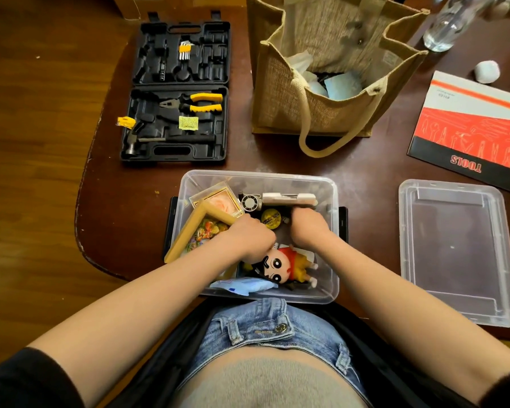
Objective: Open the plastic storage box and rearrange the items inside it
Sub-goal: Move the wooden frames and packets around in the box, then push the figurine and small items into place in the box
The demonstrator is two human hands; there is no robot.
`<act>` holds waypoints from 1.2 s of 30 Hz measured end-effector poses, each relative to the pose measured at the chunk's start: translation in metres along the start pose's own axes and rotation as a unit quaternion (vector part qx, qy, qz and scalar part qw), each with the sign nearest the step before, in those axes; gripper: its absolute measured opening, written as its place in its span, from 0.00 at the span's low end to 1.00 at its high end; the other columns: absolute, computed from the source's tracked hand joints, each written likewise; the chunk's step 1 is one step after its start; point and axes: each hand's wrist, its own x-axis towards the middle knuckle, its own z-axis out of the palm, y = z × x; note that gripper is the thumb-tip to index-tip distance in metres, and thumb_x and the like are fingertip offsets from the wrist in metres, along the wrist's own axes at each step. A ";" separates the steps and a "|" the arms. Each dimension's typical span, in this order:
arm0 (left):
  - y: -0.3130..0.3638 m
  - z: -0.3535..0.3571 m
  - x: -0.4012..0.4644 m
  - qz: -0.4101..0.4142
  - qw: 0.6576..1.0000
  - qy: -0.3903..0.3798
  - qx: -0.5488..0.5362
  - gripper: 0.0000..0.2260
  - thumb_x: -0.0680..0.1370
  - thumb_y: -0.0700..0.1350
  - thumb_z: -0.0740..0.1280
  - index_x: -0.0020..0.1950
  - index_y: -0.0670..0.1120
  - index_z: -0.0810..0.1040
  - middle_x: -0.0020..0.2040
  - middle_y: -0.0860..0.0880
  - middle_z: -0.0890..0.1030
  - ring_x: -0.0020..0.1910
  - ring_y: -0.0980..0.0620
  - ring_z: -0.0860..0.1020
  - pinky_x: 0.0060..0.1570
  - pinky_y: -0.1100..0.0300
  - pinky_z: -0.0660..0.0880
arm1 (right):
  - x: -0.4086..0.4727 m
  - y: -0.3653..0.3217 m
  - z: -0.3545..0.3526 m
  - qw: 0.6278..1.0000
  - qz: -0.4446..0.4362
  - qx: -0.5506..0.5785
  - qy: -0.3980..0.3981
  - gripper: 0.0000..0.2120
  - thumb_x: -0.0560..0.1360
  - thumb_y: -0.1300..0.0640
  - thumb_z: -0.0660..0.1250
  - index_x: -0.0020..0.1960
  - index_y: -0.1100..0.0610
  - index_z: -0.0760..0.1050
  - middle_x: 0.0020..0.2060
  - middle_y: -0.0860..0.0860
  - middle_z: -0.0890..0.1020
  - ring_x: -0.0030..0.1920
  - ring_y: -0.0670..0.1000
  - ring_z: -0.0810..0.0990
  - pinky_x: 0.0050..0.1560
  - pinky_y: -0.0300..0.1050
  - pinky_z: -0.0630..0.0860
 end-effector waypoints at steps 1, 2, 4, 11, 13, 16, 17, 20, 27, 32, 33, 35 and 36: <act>0.000 0.000 0.001 -0.003 1.000 -0.003 -0.004 0.11 0.80 0.45 0.59 0.59 0.48 0.78 0.54 0.49 0.80 0.54 0.46 0.76 0.50 0.54 0.69 | 0.003 -0.001 0.002 0.999 0.005 -0.025 0.025 0.12 0.73 0.65 0.63 0.57 0.61 0.73 0.51 0.57 0.80 0.50 0.58 0.80 0.40 0.47 0.73; 0.001 0.000 0.002 -0.007 1.000 -0.007 -0.008 0.11 0.79 0.44 0.60 0.59 0.48 0.78 0.54 0.49 0.79 0.53 0.46 0.76 0.49 0.54 0.70 | 0.006 -0.002 0.005 0.998 0.007 -0.049 0.048 0.13 0.73 0.66 0.63 0.57 0.60 0.74 0.52 0.57 0.81 0.51 0.58 0.80 0.40 0.48 0.74; 0.001 -0.001 0.004 -0.018 1.000 -0.009 -0.019 0.11 0.79 0.44 0.60 0.59 0.47 0.78 0.58 0.47 0.77 0.56 0.46 0.74 0.49 0.53 0.70 | 0.013 -0.003 0.009 0.994 0.001 -0.079 0.073 0.12 0.73 0.67 0.61 0.55 0.59 0.76 0.50 0.56 0.82 0.50 0.57 0.81 0.39 0.47 0.74; 0.000 -0.001 0.024 -0.053 0.993 -0.021 -0.102 0.23 0.77 0.42 0.63 0.72 0.44 0.65 0.75 0.44 0.57 0.67 0.44 0.65 0.56 0.50 0.71 | 0.021 0.000 0.004 0.982 -0.025 -0.182 0.042 0.11 0.73 0.66 0.64 0.53 0.59 0.78 0.51 0.55 0.82 0.51 0.56 0.81 0.43 0.46 0.78; -0.001 -0.001 0.029 -0.060 0.993 -0.036 -0.099 0.28 0.76 0.41 0.63 0.75 0.46 0.59 0.76 0.43 0.54 0.70 0.42 0.63 0.61 0.48 0.70 | 0.021 0.005 0.004 0.972 -0.023 -0.228 0.042 0.11 0.75 0.66 0.61 0.56 0.60 0.77 0.53 0.55 0.81 0.53 0.55 0.80 0.45 0.45 0.77; -0.001 0.000 0.036 -0.068 0.991 -0.072 -0.089 0.32 0.76 0.40 0.63 0.77 0.48 0.55 0.78 0.43 0.48 0.74 0.41 0.57 0.66 0.46 0.66 | 0.022 0.007 0.007 0.966 -0.021 -0.255 0.044 0.12 0.77 0.67 0.60 0.56 0.60 0.77 0.54 0.55 0.80 0.54 0.55 0.80 0.46 0.44 0.77; -0.001 0.000 0.038 -0.071 0.991 -0.081 -0.086 0.32 0.76 0.40 0.63 0.77 0.49 0.54 0.78 0.43 0.47 0.74 0.41 0.55 0.67 0.46 0.65 | 0.022 0.005 0.007 0.966 -0.019 -0.253 0.044 0.12 0.77 0.67 0.60 0.56 0.61 0.77 0.54 0.55 0.80 0.54 0.55 0.79 0.46 0.44 0.77; -0.001 0.000 0.043 -0.072 0.989 -0.100 -0.082 0.32 0.76 0.40 0.63 0.77 0.51 0.55 0.78 0.44 0.47 0.75 0.41 0.54 0.68 0.45 0.63 | 0.021 0.001 0.007 0.973 -0.009 -0.228 0.038 0.11 0.76 0.67 0.60 0.55 0.61 0.77 0.53 0.56 0.81 0.52 0.55 0.80 0.43 0.44 0.77; -0.002 0.004 0.051 -0.067 0.988 -0.120 -0.073 0.32 0.77 0.42 0.63 0.78 0.53 0.52 0.78 0.45 0.48 0.74 0.40 0.55 0.68 0.46 0.62 | 0.007 0.003 0.028 0.991 -0.014 -0.134 0.000 0.11 0.76 0.65 0.60 0.58 0.61 0.74 0.55 0.57 0.79 0.54 0.57 0.79 0.46 0.47 0.77; -0.004 0.004 0.056 -0.067 0.986 -0.127 -0.086 0.32 0.77 0.42 0.63 0.78 0.53 0.51 0.78 0.44 0.46 0.75 0.40 0.55 0.69 0.46 0.61 | 0.010 0.004 0.034 0.997 -0.011 -0.076 0.000 0.21 0.77 0.63 0.59 0.69 0.59 0.62 0.60 0.59 0.74 0.56 0.59 0.77 0.46 0.48 0.75; -0.003 0.004 0.056 -0.067 0.986 -0.127 -0.089 0.32 0.77 0.42 0.63 0.78 0.53 0.52 0.78 0.44 0.47 0.75 0.40 0.55 0.69 0.46 0.61 | 0.011 0.004 0.033 0.997 -0.008 -0.071 0.003 0.21 0.77 0.63 0.59 0.70 0.58 0.61 0.60 0.60 0.74 0.56 0.59 0.77 0.45 0.48 0.75; -0.003 0.004 0.056 -0.068 0.985 -0.128 -0.091 0.32 0.77 0.42 0.62 0.78 0.54 0.53 0.78 0.43 0.47 0.74 0.40 0.55 0.69 0.47 0.61 | 0.012 0.005 0.033 0.998 0.000 -0.067 0.016 0.21 0.78 0.62 0.58 0.69 0.59 0.61 0.60 0.60 0.73 0.56 0.59 0.77 0.43 0.48 0.73; -0.003 0.004 0.056 -0.069 0.985 -0.129 -0.091 0.32 0.76 0.41 0.62 0.77 0.54 0.54 0.78 0.43 0.47 0.74 0.40 0.55 0.69 0.47 0.61 | 0.013 0.004 0.034 0.998 0.006 -0.065 0.024 0.20 0.78 0.62 0.58 0.69 0.60 0.61 0.60 0.60 0.73 0.55 0.60 0.77 0.41 0.47 0.71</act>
